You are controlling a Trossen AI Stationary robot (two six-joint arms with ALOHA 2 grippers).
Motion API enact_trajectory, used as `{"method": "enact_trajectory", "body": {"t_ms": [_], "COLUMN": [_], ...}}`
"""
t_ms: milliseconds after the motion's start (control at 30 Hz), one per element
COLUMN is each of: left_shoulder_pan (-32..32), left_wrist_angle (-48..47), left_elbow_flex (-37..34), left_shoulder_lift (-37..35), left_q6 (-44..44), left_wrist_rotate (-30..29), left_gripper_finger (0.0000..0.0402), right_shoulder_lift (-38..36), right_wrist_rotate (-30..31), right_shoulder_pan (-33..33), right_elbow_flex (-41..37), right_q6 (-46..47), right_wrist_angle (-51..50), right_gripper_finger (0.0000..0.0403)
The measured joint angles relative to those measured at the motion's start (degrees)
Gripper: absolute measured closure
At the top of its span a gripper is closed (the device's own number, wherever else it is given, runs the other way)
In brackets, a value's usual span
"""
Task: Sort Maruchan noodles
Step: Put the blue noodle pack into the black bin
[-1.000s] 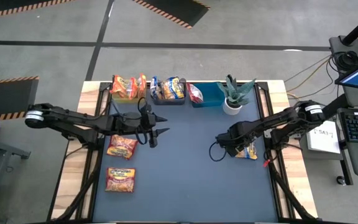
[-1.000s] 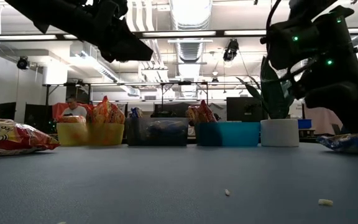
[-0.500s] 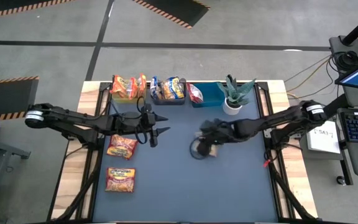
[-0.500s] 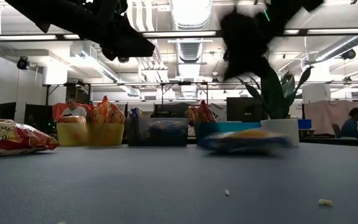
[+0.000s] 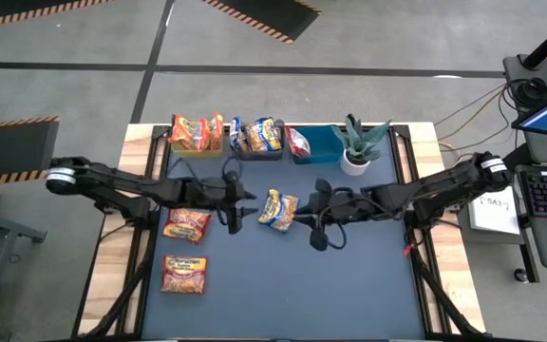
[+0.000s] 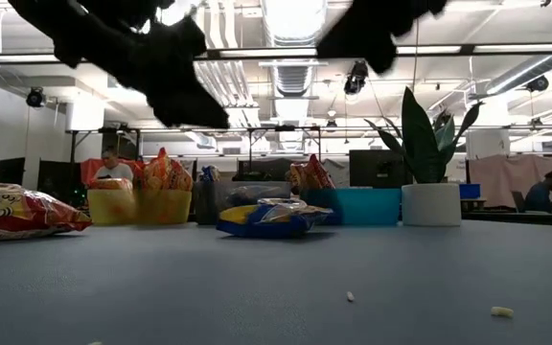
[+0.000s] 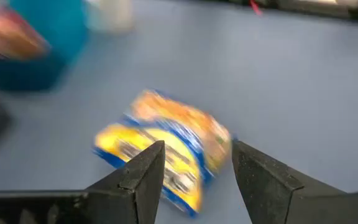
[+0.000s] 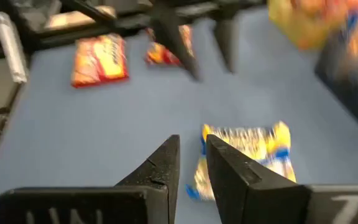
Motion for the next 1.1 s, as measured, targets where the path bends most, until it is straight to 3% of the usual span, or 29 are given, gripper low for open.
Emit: {"method": "enact_trajectory", "body": {"t_ms": [267,433,667,933,1100], "left_shoulder_pan": [-0.81,-0.75,-0.68,-0.66,-0.66], "left_wrist_angle": [7.83,11.98,15.11,14.78,15.59], "left_elbow_flex": [0.04,0.15,0.40,0.19,0.24], "left_shoulder_lift": [13.93,20.35,24.86,27.51,28.50], "left_q6": [-2.47,-2.50,-2.35,-2.97,-3.65], "left_wrist_rotate": [1.90,1.77,1.26,1.28,0.87], "left_gripper_finger": [0.0231,0.0231,0.0231,0.0231,0.0231], "right_shoulder_lift": [2.09,2.37,2.75,5.12,9.43], "right_wrist_rotate": [0.59,0.17,-0.02,0.07,-0.04], "right_shoulder_pan": [-3.03,-6.66,-11.26,-13.97,-14.45], "right_elbow_flex": [-10.92,-15.48,-19.14,-22.19,-22.11], "right_q6": [14.89,24.70,31.98,32.98,33.62], "right_wrist_angle": [1.37,4.27,8.41,21.43,26.32], "right_gripper_finger": [0.0344,0.0330,0.0254,0.0149,0.0107]}}
